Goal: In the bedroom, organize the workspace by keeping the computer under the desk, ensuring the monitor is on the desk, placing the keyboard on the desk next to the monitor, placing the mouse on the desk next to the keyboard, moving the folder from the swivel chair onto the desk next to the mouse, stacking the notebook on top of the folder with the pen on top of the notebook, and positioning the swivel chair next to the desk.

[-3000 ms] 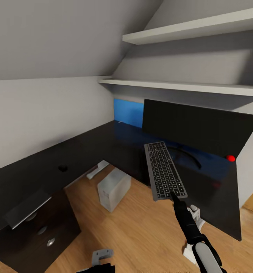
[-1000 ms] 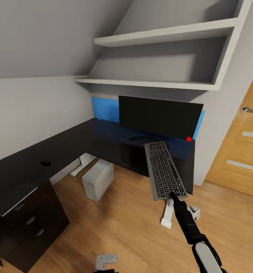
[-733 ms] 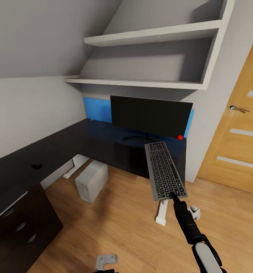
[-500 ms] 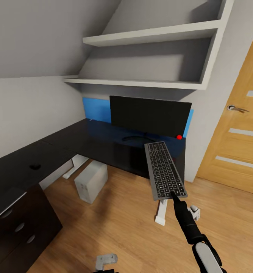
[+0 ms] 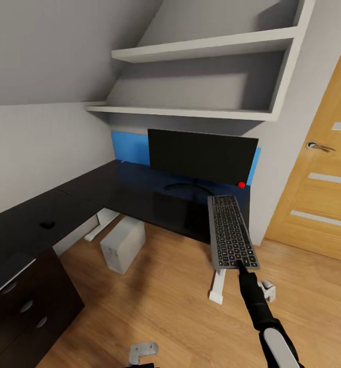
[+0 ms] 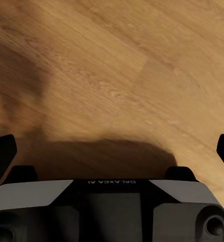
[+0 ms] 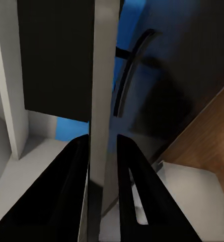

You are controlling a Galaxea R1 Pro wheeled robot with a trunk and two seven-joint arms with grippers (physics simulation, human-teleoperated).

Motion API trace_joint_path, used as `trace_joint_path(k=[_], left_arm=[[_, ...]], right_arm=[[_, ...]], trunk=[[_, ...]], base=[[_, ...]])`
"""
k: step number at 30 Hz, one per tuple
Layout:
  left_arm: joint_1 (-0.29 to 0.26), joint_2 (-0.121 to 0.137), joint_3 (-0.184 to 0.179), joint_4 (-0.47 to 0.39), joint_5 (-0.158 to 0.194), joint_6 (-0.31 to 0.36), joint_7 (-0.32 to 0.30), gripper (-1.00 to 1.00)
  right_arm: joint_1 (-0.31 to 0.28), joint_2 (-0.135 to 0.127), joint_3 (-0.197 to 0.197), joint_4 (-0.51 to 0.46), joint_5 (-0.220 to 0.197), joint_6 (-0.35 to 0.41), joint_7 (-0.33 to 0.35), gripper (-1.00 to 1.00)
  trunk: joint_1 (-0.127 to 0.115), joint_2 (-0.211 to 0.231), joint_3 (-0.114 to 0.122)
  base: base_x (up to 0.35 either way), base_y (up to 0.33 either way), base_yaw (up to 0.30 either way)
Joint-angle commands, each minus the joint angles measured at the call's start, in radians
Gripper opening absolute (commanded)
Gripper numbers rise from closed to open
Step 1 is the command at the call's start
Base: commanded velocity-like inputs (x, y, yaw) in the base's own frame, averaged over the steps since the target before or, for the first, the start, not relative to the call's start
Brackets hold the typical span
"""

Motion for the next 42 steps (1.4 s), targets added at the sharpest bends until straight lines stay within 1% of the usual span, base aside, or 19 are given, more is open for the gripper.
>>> trace_joint_path(k=[1,2,5,11,14,16,17,18,19,20,22,23,24,27,42], left_arm=[[-0.001,0.000,-0.002,-0.001,0.010,0.002,0.010,1.00],[-0.001,0.000,-0.002,-0.001,0.010,0.002,0.010,1.00],[-0.001,0.000,-0.002,-0.001,0.010,0.002,0.010,1.00],[-0.001,0.000,-0.002,-0.001,0.010,0.002,0.010,1.00],[-0.001,0.000,-0.002,-0.001,0.010,0.002,0.010,1.00],[-0.001,0.000,-0.002,-0.001,0.010,0.002,0.010,1.00],[-0.001,0.000,-0.002,-0.001,0.010,0.002,0.010,1.00],[-0.001,0.000,-0.002,-0.001,0.010,0.002,0.010,1.00],[-0.001,0.000,-0.002,-0.001,0.010,0.002,0.010,1.00],[-0.001,0.000,-0.002,-0.001,0.010,0.002,0.010,1.00],[-0.001,0.000,-0.001,-0.001,0.010,0.002,0.010,1.00],[-0.001,0.000,0.000,-0.002,0.009,0.002,0.010,1.00],[-0.001,0.000,0.000,-0.001,0.009,0.002,0.010,1.00],[-0.001,0.000,0.000,-0.002,0.010,0.002,0.010,1.00],[-0.001,0.000,-0.001,-0.002,0.010,0.001,0.010,1.00]], right_arm=[[-0.001,0.000,0.003,0.007,-0.010,-0.033,0.005,-1.00],[-0.001,0.000,0.004,0.013,-0.011,-0.059,0.004,-1.00],[-0.001,0.000,0.005,0.022,-0.012,-0.094,0.002,-1.00],[-0.001,0.001,0.006,0.031,-0.012,-0.112,0.001,-1.00],[-0.001,0.001,0.006,0.033,-0.011,-0.137,-0.004,-1.00],[-0.001,0.001,0.007,0.038,-0.011,-0.186,-0.017,-1.00],[-0.001,0.001,0.018,0.043,-0.011,-0.230,-0.030,-1.00],[-0.001,0.002,0.025,0.044,-0.012,-0.244,-0.034,-1.00],[-0.001,0.012,0.032,0.045,-0.012,-0.258,-0.038,-1.00],[-0.001,0.061,0.033,0.053,-0.009,-0.273,-0.041,-1.00],[-0.001,0.074,0.032,0.066,-0.008,-0.293,-0.041,-1.00],[-0.001,0.082,0.034,0.079,-0.010,-0.347,-0.041,-1.00],[-0.001,0.083,0.034,0.081,-0.011,-0.358,-0.040,-1.00],[-0.001,0.085,0.038,0.081,-0.013,-0.374,-0.035,-1.00],[-0.001,0.082,0.038,0.074,-0.010,-0.375,-0.028,-1.00]], trunk=[[0.000,-0.001,-0.001],[0.000,-0.001,-0.001],[0.000,-0.001,-0.001],[0.000,-0.001,-0.001],[0.000,-0.001,-0.001],[0.000,-0.001,-0.001],[0.000,-0.001,-0.001],[0.000,-0.001,-0.001],[0.000,-0.001,-0.001],[0.000,-0.001,-0.001],[0.000,-0.001,-0.001],[0.000,-0.001,-0.001],[0.000,-0.001,-0.001],[0.000,-0.001,-0.001],[0.000,-0.001,-0.001]], base=[[0.000,0.000,0.000],[0.000,0.000,0.000],[0.000,0.000,0.000],[0.000,0.000,0.000],[0.000,0.000,0.000],[0.000,0.000,0.000],[0.000,0.000,0.000],[0.000,0.000,0.000],[0.000,0.000,0.000],[0.000,0.000,0.000],[0.000,0.000,0.000],[0.000,0.000,0.000],[0.000,0.000,0.000],[0.000,0.000,0.000],[0.000,0.000,0.000]])
